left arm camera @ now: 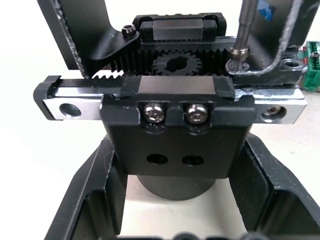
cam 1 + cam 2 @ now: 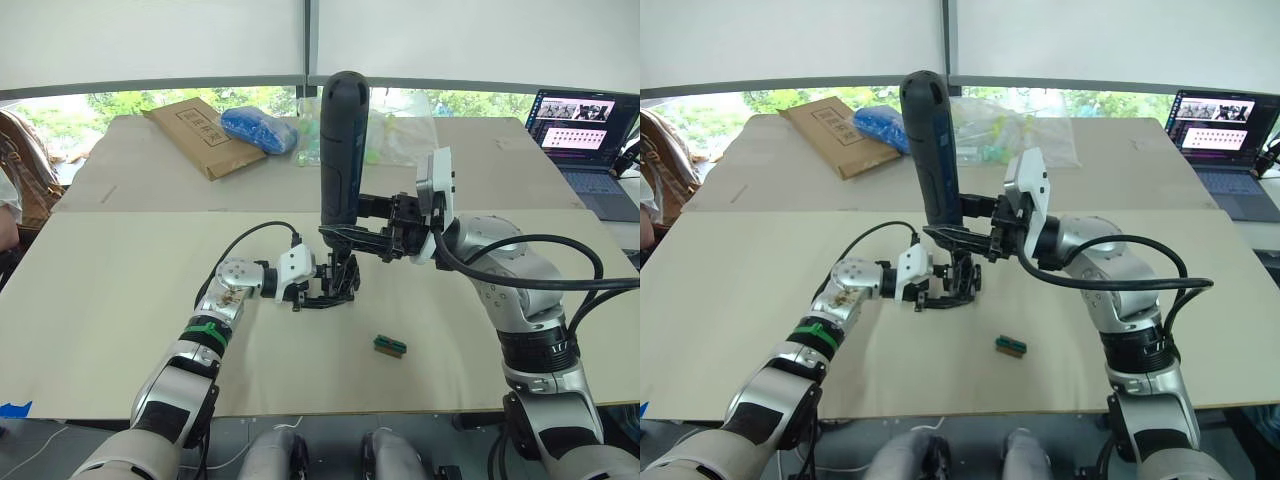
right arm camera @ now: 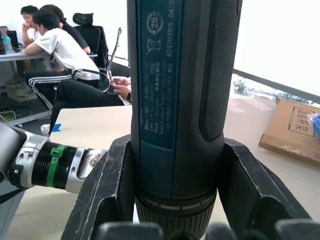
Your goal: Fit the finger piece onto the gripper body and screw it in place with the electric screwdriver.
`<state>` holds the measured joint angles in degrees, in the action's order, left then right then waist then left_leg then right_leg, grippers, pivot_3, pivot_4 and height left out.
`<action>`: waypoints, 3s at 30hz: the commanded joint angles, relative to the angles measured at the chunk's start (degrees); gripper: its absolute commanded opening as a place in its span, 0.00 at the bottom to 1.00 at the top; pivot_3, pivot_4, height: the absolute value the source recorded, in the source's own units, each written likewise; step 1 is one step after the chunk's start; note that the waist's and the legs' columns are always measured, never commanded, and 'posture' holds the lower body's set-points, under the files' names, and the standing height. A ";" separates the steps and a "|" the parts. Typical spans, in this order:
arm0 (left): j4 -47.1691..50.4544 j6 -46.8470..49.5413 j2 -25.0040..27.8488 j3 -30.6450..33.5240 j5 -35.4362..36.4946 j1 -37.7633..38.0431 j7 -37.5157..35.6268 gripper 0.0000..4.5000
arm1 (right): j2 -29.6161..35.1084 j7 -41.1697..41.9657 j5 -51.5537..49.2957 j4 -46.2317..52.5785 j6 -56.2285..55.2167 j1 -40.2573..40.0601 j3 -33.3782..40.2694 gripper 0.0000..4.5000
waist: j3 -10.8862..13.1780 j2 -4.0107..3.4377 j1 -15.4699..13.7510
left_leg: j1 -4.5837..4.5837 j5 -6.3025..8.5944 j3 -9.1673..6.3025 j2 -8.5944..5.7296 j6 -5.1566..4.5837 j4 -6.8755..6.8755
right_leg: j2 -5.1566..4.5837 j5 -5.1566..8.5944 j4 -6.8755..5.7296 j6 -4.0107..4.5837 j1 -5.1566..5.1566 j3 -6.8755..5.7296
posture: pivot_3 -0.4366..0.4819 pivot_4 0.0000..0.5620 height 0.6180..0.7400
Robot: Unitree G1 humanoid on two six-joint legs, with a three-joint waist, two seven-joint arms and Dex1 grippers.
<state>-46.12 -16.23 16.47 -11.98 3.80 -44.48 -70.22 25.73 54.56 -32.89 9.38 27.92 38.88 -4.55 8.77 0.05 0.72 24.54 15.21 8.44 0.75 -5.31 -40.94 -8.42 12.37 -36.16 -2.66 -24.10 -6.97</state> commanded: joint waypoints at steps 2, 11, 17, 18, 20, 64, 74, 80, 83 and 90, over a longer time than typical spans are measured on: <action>0.70 -1.18 0.50 1.15 0.32 -1.37 0.24 0.51 | 2.34 1.16 6.36 -4.92 0.12 -3.93 -5.46 0.43 | -0.11 0.03 0.01 | -0.02 0.00 0.00 0.00 0.00 0.01 | 0.00 0.00 0.00 0.00 0.02 0.00 | 0.48 0.27 0.93; 0.14 -1.31 0.54 1.28 0.22 -1.84 0.11 0.51 | 2.32 1.32 7.21 -7.63 -0.83 -4.02 -6.65 0.43 | -0.32 0.12 0.02 | -0.30 0.00 0.00 0.05 0.00 0.02 | -0.02 0.00 0.05 0.02 0.20 0.04 | 0.48 0.27 0.93; 0.14 -1.44 0.53 1.29 0.24 -1.77 0.21 0.51 | 2.91 1.56 8.05 -8.75 -1.73 -4.08 -6.98 0.43 | -0.37 0.15 0.02 | -0.33 0.01 -0.02 0.06 0.01 0.03 | -0.04 0.00 0.06 0.04 0.23 0.03 | 0.48 0.27 0.93; 0.21 -1.44 0.54 1.29 0.24 -1.71 0.21 0.51 | 3.08 1.67 8.14 -8.90 -1.98 -4.17 -7.05 0.43 | -0.37 0.15 0.02 | -0.33 0.01 -0.02 0.06 0.01 0.03 | -0.04 0.00 0.06 0.04 0.23 0.04 | 0.48 0.27 0.93; 0.31 -1.42 0.56 1.28 0.26 -1.63 0.23 0.51 | 3.29 1.74 8.21 -9.17 -2.40 -4.27 -7.17 0.43 | -0.38 0.16 0.03 | -0.33 0.01 -0.02 0.06 0.01 0.03 | -0.04 0.00 0.06 0.04 0.23 0.03 | 0.48 0.27 0.93; 38.22 22.49 15.91 -0.11 12.36 15.49 -16.81 1.00 | 14.89 -7.71 -28.84 31.92 10.97 -26.80 26.40 0.43 | -0.16 0.12 -0.34 | 0.17 0.02 -0.13 0.06 -0.02 0.11 | -0.11 -0.05 0.24 0.07 -0.15 -0.01 | 0.48 0.27 0.93; 34.93 13.88 7.26 -5.15 7.11 17.37 -8.47 1.00 | 6.67 -13.76 -12.50 35.86 -2.06 -38.12 22.88 0.43 | -0.16 0.11 -1.71 | 0.12 0.02 -0.14 0.01 -0.02 0.00 | -0.05 -0.06 0.13 0.03 -0.10 0.03 | 0.48 0.27 0.93; 32.98 12.50 5.23 -5.77 7.16 16.17 -8.12 1.00 | 6.46 -16.22 -12.04 35.06 -1.72 -38.09 21.16 0.43 | -0.16 0.11 -1.62 | 0.12 0.02 -0.14 0.01 -0.02 0.01 | -0.03 -0.05 0.16 0.05 -0.08 0.01 | 0.48 0.27 0.93; 33.03 12.22 5.17 -5.96 7.31 16.23 -8.38 1.00 | 6.63 -16.23 -11.82 34.31 -1.87 -38.47 20.66 0.43 | -0.16 0.11 -1.64 | 0.12 0.02 -0.15 0.01 -0.02 0.00 | -0.04 -0.05 0.17 0.05 -0.07 0.01 | 0.48 0.27 0.93; 32.45 11.60 4.85 -6.10 7.12 15.71 -8.24 1.00 | 7.14 -17.15 -12.30 35.56 -1.28 -40.28 20.26 0.43 | -0.16 0.11 -1.72 | 0.12 0.02 -0.16 0.01 -0.02 0.00 | -0.04 -0.05 0.16 0.05 -0.08 0.02 | 0.48 0.27 0.93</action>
<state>-13.93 -3.57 21.64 -18.03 10.46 -27.70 -78.33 32.62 37.83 -44.01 41.39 27.99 -0.85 14.66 8.61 0.17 -1.00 24.67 15.23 8.27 0.76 -5.33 -40.94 -8.46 12.32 -36.00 -2.61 -24.17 -6.96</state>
